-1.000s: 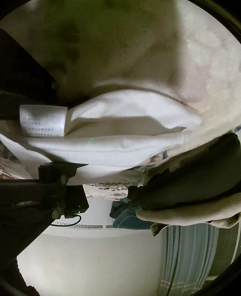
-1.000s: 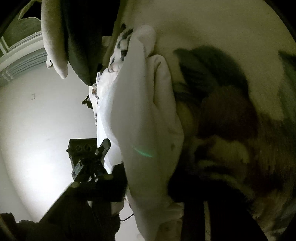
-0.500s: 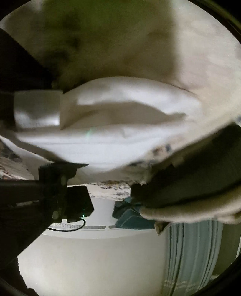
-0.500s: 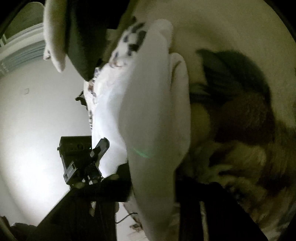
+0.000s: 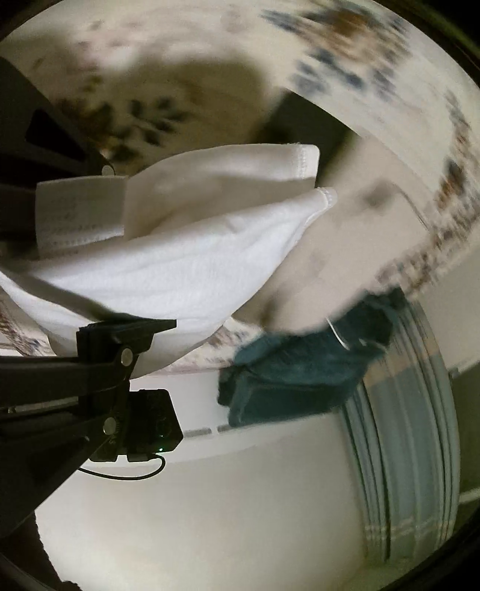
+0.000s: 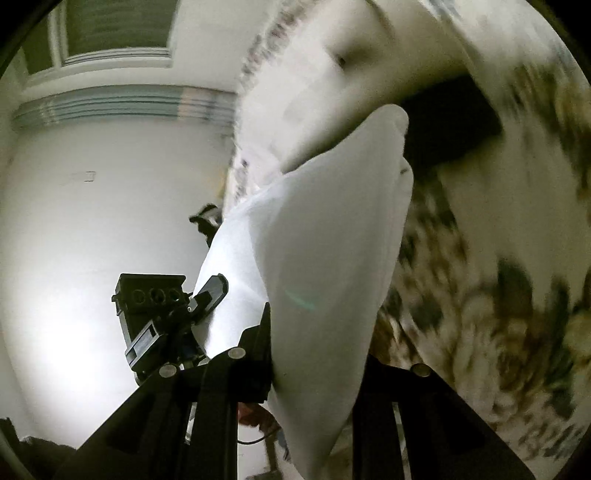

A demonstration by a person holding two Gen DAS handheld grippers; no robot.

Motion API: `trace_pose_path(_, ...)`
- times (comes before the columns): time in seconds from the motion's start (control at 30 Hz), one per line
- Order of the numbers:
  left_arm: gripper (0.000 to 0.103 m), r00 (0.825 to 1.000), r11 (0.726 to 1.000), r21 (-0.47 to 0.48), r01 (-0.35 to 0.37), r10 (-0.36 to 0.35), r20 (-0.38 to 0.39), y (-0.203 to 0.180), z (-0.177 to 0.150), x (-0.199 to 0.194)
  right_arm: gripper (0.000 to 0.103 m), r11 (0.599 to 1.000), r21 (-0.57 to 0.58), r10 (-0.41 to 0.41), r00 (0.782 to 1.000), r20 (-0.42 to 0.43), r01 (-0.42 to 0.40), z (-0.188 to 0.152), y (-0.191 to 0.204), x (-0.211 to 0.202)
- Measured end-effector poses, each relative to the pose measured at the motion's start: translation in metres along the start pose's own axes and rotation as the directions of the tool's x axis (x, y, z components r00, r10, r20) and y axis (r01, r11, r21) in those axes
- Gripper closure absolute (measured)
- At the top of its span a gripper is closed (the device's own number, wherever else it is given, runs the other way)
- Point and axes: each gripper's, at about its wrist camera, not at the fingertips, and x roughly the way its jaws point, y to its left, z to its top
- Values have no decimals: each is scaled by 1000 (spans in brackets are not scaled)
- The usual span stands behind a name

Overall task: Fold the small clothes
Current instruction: 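Lower the folded shirt onto the black cloth and open both tools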

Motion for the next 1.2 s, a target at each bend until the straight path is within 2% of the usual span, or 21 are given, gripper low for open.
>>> trace_pose_path(0.13,87,999,999,49,21,-23,33,-38,74,11,84,998,-61,-9,997,76,13,67,49,-19)
trace_pose_path(0.23,87,999,997,74,21,-24,49,-46,130,29,84,996,-90,-17,993,117,28,124,66,-19)
trace_pose_path(0.33,86,999,996,89,-1,-3,42,-31,173,61,84,994,-97,-40,990,135,53,172,66,-4)
trace_pose_path(0.4,84,999,995,90,-43,41,19,-12,189,86,84,994,-80,-67,990,126,78,204,50,12)
trace_pose_path(0.47,84,995,993,71,-93,95,-24,16,191,107,84,991,-62,-110,990,92,116,218,25,25)
trace_pose_path(0.53,84,983,986,51,-158,162,-81,37,188,124,84,987,-49,-149,987,52,152,229,4,43)
trace_pose_path(0.6,82,979,984,45,-173,177,-100,45,181,126,84,982,-58,-176,984,26,177,229,-9,53)
trace_pose_path(0.67,76,974,978,61,-200,205,-94,44,174,118,84,983,-58,-171,985,14,172,229,-14,55)
trace_pose_path(0.73,61,955,955,94,-280,287,-73,36,171,108,82,977,-74,-200,980,16,201,225,-12,54)
trace_pose_path(0.77,57,940,937,111,-331,338,-51,31,169,100,78,968,-87,-233,972,22,234,223,-8,53)
trace_pose_path(0.8,55,927,922,124,-368,374,-33,27,167,93,70,955,-108,-275,961,28,276,221,-4,53)
trace_pose_path(0.87,50,891,880,144,-453,453,32,19,163,79,57,908,-149,-387,920,57,391,211,6,52)
trace_pose_path(0.9,50,866,852,155,-499,494,71,14,160,71,47,879,-165,-442,894,75,448,208,9,52)
trace_pose_path(0.93,49,831,814,165,-556,543,123,8,155,63,44,848,-176,-492,866,94,501,205,11,51)
trace_pose_path(0.97,42,799,782,170,-600,580,157,5,153,59,40,788,-192,-571,811,131,586,199,18,49)
trace_pose_path(1.0,32,758,739,175,-651,623,191,1,149,55,32,740,-198,-624,766,155,643,193,24,46)
trace_pose_path(1.03,9,728,706,180,-685,653,210,-5,143,51,26,685,-195,-679,712,180,702,187,30,44)
trace_pose_path(1.07,0,712,689,183,-701,666,220,-8,139,51,15,646,-189,-714,673,193,740,180,34,41)
trace_pose_path(1.1,0,693,667,190,-721,682,236,-12,133,50,7,605,-180,-749,632,201,775,172,38,38)
trace_pose_path(1.13,0,674,644,199,-739,697,246,-17,127,49,3,581,-171,-768,605,207,796,164,43,35)
trace_pose_path(1.2,0,616,579,209,-788,744,259,-29,113,48,0,526,-160,-803,550,229,835,149,52,27)
